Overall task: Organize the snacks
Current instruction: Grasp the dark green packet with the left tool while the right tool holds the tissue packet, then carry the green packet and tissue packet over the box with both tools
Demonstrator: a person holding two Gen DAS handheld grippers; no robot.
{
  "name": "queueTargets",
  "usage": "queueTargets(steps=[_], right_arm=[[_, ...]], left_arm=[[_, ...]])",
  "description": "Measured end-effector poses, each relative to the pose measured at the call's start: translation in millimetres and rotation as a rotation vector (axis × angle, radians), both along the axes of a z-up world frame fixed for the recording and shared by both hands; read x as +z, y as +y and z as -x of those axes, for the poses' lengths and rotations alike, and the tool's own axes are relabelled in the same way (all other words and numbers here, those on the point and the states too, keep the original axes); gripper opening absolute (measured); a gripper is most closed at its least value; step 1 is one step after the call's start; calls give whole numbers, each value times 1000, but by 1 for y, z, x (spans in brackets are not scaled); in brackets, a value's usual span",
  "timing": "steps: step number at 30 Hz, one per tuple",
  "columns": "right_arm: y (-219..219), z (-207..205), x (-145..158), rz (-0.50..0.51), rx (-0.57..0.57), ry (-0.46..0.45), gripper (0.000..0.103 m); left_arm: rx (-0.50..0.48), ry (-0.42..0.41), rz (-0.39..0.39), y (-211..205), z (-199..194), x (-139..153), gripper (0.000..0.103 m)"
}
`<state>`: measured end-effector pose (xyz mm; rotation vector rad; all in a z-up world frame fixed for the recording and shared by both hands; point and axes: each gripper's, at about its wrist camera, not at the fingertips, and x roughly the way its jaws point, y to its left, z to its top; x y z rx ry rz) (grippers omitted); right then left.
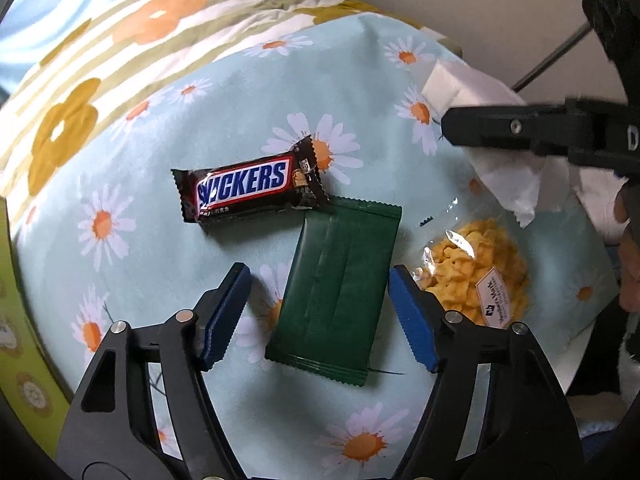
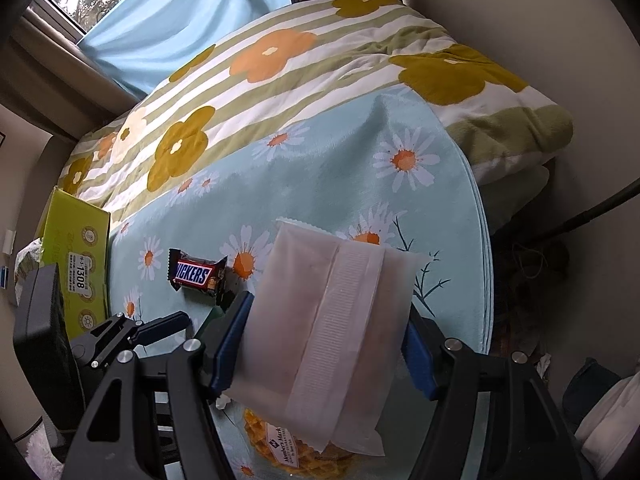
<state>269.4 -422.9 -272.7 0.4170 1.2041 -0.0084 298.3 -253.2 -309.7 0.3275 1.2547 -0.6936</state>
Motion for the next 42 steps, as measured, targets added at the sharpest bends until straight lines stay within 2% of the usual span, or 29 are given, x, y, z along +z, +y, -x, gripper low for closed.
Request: queueTargets(steps=[5, 8, 10, 13, 23, 29, 34, 42], right_arm=[[1, 0, 2, 0, 1, -6, 64], [1, 0, 3, -2, -1, -9, 64], [2, 1, 3, -5, 0, -10, 64], [4, 2, 3, -8, -1, -10, 64], [2, 8, 16, 0, 0, -34, 64], [4, 14, 40, 14, 22, -74, 64], [15, 15, 76, 13, 82, -139, 64], [61, 9, 143, 3, 212, -281, 64]], left_arm=[[-72, -67, -105, -7, 8, -1, 55], [-94, -78, -118, -9, 10, -1, 52], [-112, -77, -115, -10, 10, 0, 46], [-138, -91, -132, -14, 13, 1, 44], [-57, -46, -24, -1, 23, 23, 44], [16, -76, 45, 12, 29, 61, 44], [116, -113, 94, 33, 28, 101, 44], [288, -262, 115, 102, 27, 175, 44]])
